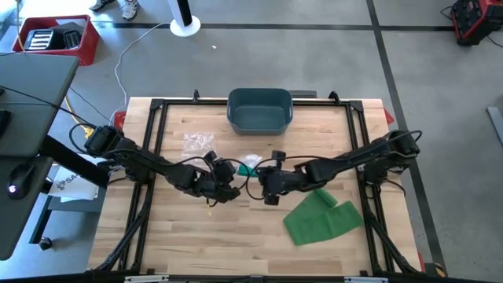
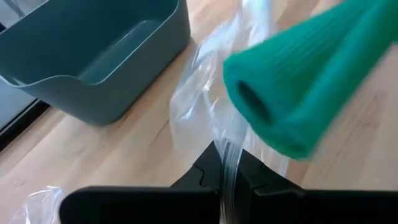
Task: Roll bandage
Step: Put the blue bandage into the transparent zip bag
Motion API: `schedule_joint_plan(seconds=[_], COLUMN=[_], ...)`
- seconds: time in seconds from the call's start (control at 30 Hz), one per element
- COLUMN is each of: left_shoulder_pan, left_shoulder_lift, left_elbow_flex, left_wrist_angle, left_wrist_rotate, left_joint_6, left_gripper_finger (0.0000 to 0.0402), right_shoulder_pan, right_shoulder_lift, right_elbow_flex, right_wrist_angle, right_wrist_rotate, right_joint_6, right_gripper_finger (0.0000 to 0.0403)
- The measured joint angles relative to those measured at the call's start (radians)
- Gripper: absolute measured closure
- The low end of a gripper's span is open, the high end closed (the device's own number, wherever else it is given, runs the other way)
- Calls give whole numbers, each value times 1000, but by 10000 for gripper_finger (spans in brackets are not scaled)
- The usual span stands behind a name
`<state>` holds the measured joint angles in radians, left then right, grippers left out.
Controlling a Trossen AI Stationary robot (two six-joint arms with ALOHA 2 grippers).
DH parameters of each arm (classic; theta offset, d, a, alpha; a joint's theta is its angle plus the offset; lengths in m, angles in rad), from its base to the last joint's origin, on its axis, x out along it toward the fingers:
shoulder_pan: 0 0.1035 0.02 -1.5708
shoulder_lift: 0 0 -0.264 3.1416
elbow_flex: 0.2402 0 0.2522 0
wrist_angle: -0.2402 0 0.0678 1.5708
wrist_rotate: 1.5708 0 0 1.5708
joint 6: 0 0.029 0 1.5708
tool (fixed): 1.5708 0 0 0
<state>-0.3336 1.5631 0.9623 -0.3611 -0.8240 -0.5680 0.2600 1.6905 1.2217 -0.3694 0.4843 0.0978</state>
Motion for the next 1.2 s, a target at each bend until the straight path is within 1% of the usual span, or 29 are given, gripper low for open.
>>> schedule_joint_plan(seconds=[0.1,0.27,0.43,0.53,0.67,0.83,0.93,1.0,1.13,1.2], left_shoulder_pan=[0,0,0,-2,-3,-3,-3,-3,-3,-3], left_shoulder_lift=[-5,-5,-5,-5,-5,-5,-5,-5,-4,-4], left_elbow_flex=[0,0,0,0,0,0,0,0,0,0], left_wrist_angle=[8,42,102,116,119,118,122,130,159,191], left_wrist_rotate=[-24,-35,-35,-30,-30,-26,-28,-30,-47,-51], left_joint_6=[0,2,38,79,86,108,109,109,113,141], left_gripper_finger=[401,401,401,401,401,401,401,401,401,401], right_shoulder_pan=[-8,7,3,-9,-11,-13,-30,-41,-58,-62], right_shoulder_lift=[8,7,7,5,-17,-54,-62,-61,-50,-48], right_elbow_flex=[-3,-9,-9,-10,-10,-10,-10,-10,-10,-10], right_wrist_angle=[-58,-20,20,14,1,-50,-96,-108,-84,-73], right_wrist_rotate=[-15,-35,-99,-62,-60,-8,1,-16,-85,-92], right_joint_6=[40,-3,-46,-19,0,90,152,156,128,121], right_gripper_finger=[392,392,391,391,391,391,391,391,391,391])
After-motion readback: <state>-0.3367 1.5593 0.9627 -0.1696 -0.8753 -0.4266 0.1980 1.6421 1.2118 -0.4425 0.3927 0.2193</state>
